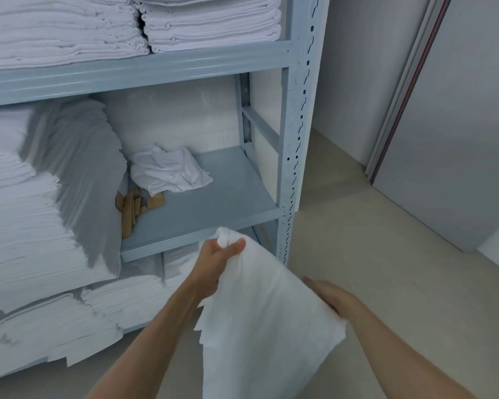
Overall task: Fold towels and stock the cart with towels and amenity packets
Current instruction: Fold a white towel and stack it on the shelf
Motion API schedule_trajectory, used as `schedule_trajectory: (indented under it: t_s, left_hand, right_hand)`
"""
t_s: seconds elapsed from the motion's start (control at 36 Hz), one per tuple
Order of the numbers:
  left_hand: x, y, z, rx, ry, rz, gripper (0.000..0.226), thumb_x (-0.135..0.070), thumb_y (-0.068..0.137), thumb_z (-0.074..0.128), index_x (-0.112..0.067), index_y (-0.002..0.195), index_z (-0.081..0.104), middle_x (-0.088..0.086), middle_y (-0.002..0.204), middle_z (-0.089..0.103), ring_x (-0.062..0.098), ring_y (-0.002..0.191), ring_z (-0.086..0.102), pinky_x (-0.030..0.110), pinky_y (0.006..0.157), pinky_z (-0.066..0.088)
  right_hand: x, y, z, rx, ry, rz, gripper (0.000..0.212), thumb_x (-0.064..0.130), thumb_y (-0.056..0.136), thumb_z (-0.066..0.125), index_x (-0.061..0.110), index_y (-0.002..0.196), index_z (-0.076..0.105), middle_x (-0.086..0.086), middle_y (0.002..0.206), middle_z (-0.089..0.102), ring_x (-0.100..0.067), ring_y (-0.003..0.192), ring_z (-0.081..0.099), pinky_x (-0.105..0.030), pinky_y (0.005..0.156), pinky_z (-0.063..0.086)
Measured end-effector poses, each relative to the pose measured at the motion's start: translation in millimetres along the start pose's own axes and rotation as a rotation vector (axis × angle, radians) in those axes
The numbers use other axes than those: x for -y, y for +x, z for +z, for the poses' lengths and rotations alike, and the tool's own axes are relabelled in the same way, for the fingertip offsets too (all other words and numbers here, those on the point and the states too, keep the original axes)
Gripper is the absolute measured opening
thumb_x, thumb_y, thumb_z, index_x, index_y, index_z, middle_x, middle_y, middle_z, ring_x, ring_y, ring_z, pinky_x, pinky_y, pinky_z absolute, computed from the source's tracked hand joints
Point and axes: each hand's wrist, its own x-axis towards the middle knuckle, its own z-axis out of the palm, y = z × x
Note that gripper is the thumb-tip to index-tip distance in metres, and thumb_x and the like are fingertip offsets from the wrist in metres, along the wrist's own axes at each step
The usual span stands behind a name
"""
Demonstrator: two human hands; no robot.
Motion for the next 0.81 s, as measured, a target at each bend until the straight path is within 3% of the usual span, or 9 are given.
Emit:
schedule_trajectory:
  t_s: [0.11,0.19,0.25,0.36,0.44,0.53,0.61,0.69,0.81]
  left_hand:
    - [24.4,-5.0,-1.2,0.003,0.057,-0.074,0.038,-0.021,0.084,0.078,0.008,0.101,0.061,0.023,0.092,0.074,0.035,0.082,0.074,0.035,0.062,0.058]
    - [31.1,-6.0,-10.6,-0.042,0.088,-0.091,0.046,-0.022,0.088,0.075,0.009,0.115,0.055,0.028,0.106,0.069,0.04,0.093,0.072,0.04,0.068,0.059]
    - [30.9,-5.6,-18.7,-0.052,0.099,-0.084,0.038,-0.02,0.09,0.073,0.01,0.11,0.06,0.03,0.105,0.07,0.038,0.09,0.073,0.041,0.07,0.059]
    - [24.8,-5.3,-35.0,-0.112,0.089,-0.11,0.034,-0.02,0.096,0.065,0.011,0.109,0.063,0.029,0.106,0.071,0.041,0.096,0.071,0.049,0.085,0.059]
    - [20.9,-3.3,-46.2,-0.217,0.145,-0.124,0.043,-0.036,0.099,0.06,0.001,0.121,0.056,0.022,0.116,0.066,0.039,0.107,0.065,0.054,0.099,0.051]
    - [14.7,-1.5,-59.3,-0.268,0.287,-0.095,0.03,-0.048,0.099,0.053,-0.018,0.099,0.053,0.008,0.112,0.062,0.021,0.096,0.062,0.043,0.092,0.047]
    - [8.9,2.2,-73.2,-0.301,0.334,-0.117,0.048,-0.053,0.098,0.052,-0.01,0.12,0.049,0.009,0.122,0.056,0.028,0.109,0.057,0.048,0.102,0.044]
    - [0.8,7.9,-85.9,-0.322,0.174,-0.161,0.062,-0.051,0.097,0.055,-0.003,0.136,0.047,0.014,0.129,0.06,0.034,0.114,0.06,0.053,0.105,0.046]
    - [-4.4,5.2,-102.0,-0.215,-0.149,-0.185,0.044,-0.044,0.099,0.054,-0.008,0.12,0.067,0.013,0.115,0.073,0.031,0.105,0.07,0.043,0.089,0.055]
  right_hand:
    - [-42.9,7.5,4.0,0.18,0.184,0.193,0.056,0.061,0.091,0.057,0.015,0.12,0.069,-0.003,0.115,0.073,-0.022,0.109,0.067,-0.039,0.101,0.05]
    - [-58.8,9.0,6.8,0.258,0.222,0.236,0.055,0.063,0.082,0.066,0.02,0.116,0.072,0.001,0.112,0.075,-0.02,0.107,0.069,-0.037,0.1,0.052]
    - [-63.5,11.9,7.6,0.331,0.381,0.176,0.051,0.058,0.085,0.066,0.019,0.118,0.072,-0.001,0.116,0.074,-0.021,0.108,0.07,-0.035,0.096,0.052]
    - [-58.6,17.7,4.6,0.378,0.72,-0.074,0.043,0.04,0.099,0.054,0.013,0.13,0.065,-0.01,0.132,0.065,-0.027,0.125,0.059,-0.042,0.107,0.043]
    - [-41.4,14.0,1.2,0.328,0.707,-0.199,0.049,0.03,0.091,0.064,0.0,0.13,0.059,-0.016,0.129,0.065,-0.027,0.121,0.063,-0.038,0.099,0.049]
    - [-24.4,10.5,-1.8,0.257,0.647,-0.296,0.051,0.027,0.086,0.068,0.0,0.129,0.059,-0.015,0.123,0.069,-0.027,0.113,0.067,-0.034,0.087,0.056]
    - [-2.9,4.5,-4.1,0.196,0.692,-0.391,0.053,0.024,0.083,0.07,0.008,0.132,0.056,-0.01,0.122,0.07,-0.024,0.11,0.069,-0.031,0.079,0.058]
    - [21.7,-7.1,-7.8,0.142,0.656,-0.487,0.056,0.029,0.08,0.074,0.015,0.132,0.057,-0.006,0.122,0.071,-0.022,0.111,0.068,-0.03,0.078,0.058]
    - [51.7,-28.0,-12.2,0.052,0.63,-0.617,0.047,0.041,0.077,0.077,0.018,0.117,0.068,-0.007,0.114,0.074,-0.021,0.099,0.073,-0.026,0.068,0.058]
